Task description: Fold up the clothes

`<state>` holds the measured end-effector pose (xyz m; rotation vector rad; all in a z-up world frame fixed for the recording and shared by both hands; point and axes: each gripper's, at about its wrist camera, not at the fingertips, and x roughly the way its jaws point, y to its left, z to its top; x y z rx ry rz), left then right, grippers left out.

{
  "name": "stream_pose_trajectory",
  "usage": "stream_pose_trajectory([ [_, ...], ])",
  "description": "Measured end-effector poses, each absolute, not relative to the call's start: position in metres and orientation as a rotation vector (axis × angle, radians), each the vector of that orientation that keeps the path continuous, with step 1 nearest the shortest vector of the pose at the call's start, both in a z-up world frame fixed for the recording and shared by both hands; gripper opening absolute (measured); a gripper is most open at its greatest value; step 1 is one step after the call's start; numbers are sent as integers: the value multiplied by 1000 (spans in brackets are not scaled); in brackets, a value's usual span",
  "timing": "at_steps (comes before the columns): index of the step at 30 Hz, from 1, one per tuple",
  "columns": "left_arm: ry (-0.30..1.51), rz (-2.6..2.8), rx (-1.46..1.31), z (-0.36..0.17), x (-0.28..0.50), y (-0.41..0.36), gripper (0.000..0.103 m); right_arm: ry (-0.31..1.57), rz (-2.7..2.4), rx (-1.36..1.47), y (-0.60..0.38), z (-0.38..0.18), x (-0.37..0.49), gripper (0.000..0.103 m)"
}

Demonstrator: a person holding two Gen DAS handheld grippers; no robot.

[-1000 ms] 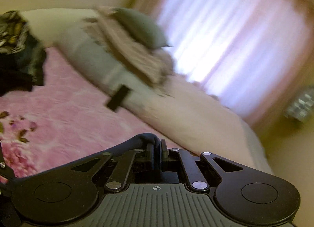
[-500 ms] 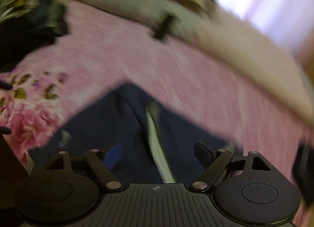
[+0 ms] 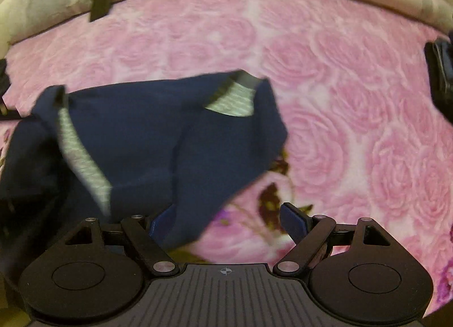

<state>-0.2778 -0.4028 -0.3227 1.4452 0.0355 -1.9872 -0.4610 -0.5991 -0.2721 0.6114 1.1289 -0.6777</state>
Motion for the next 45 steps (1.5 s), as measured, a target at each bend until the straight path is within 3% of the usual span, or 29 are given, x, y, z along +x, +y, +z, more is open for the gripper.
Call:
stream_pose_trajectory([
  [3,145,-2009,1462,-344,-305,-430,72,1130,-672,601,-612,-284,-470,83],
  [5,208,-1981,1491,-354,-313,-446,48,1132,-666,590,-617,-289,-476,83],
  [6,230,-1952,1512,-356,-314,-454,23,1133,-657,588,-621,-292,-479,83],
  [7,252,-1923,1532,-359,-314,-461,7,1131,-649,588,-626,-293,-482,83],
  [17,292,-1469,1270,-272,-149,-526,3,1027,-493,514,-681,-311,-446,83],
  [21,258,-1383,1259,-262,-101,-550,3,1020,-402,503,-703,-330,-419,83],
  [22,250,-1381,1263,-263,-97,-552,3,1019,-380,500,-709,-335,-413,80],
  [23,241,-1380,1267,-263,-94,-554,3,1017,-357,497,-714,-340,-406,69],
  [24,229,-1387,1272,-265,-93,-554,3,1014,-335,495,-720,-345,-399,42],
  [25,214,-1401,1275,-266,-92,-551,3,1018,-317,480,-718,-345,-395,21],
  [27,190,-1422,1269,-268,-94,-542,3,1016,-289,447,-709,-340,-390,12],
  [28,182,-1431,1264,-266,-94,-536,3,1001,-296,442,-703,-334,-389,0],
  [33,143,-1481,1258,-256,-90,-499,3,937,-471,443,-677,-307,-391,0],
  [34,133,-1488,1265,-255,-89,-492,3,934,-489,433,-674,-305,-389,1],
  [35,130,-1490,1273,-256,-88,-487,3,934,-501,420,-672,-303,-387,8],
  [37,130,-1495,1285,-258,-86,-477,3,933,-495,398,-672,-303,-380,86],
  [38,134,-1496,1289,-259,-85,-473,3,932,-468,391,-675,-306,-374,90],
  [45,169,-1454,1297,-274,-72,-471,3,931,-254,318,-702,-329,-330,90],
])
